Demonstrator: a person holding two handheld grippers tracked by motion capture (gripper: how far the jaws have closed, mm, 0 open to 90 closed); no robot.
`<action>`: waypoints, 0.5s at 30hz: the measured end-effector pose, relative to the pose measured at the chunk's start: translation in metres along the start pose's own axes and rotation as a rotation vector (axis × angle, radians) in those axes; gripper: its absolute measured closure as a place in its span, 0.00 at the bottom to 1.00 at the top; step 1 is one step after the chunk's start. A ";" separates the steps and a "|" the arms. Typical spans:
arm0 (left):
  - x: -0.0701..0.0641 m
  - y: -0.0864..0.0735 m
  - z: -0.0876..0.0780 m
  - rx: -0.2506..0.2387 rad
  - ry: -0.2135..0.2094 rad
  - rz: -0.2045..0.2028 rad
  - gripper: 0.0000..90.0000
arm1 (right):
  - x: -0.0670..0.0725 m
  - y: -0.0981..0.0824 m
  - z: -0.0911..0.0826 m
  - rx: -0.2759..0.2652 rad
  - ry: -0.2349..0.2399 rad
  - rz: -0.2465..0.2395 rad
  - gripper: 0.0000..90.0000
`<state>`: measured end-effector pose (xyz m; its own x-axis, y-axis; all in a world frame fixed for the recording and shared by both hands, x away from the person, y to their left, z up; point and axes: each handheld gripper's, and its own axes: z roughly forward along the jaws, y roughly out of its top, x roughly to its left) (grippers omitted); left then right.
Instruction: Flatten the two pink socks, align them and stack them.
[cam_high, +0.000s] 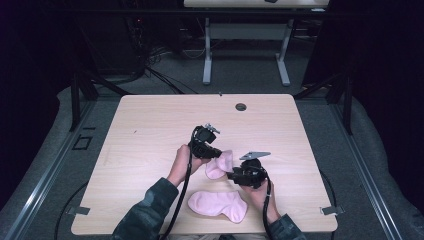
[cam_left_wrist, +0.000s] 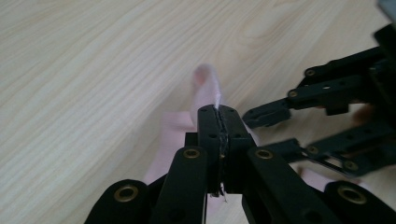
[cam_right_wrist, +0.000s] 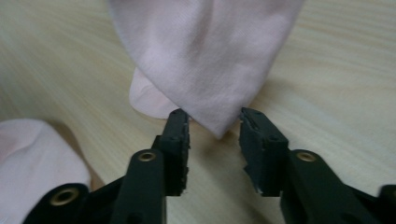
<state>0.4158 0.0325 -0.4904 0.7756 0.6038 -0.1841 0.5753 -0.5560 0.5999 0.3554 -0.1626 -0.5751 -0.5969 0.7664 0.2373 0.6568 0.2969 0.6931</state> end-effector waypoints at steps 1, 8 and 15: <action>-0.002 0.001 -0.002 -0.015 -0.003 -0.002 0.99 | -0.002 0.001 0.000 -0.025 -0.006 0.001 0.78; -0.012 0.009 -0.017 -0.091 -0.047 0.006 0.99 | -0.007 0.008 -0.029 -0.149 -0.090 -0.064 1.00; -0.020 0.021 -0.027 -0.139 -0.084 0.016 0.99 | -0.003 0.018 -0.070 -0.231 -0.193 -0.129 1.00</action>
<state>0.4055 0.0234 -0.4531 0.8067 0.5422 -0.2351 0.5259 -0.4772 0.7040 0.3370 -0.1995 -0.5162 -0.5555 0.8313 0.0199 0.4466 0.2781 0.8505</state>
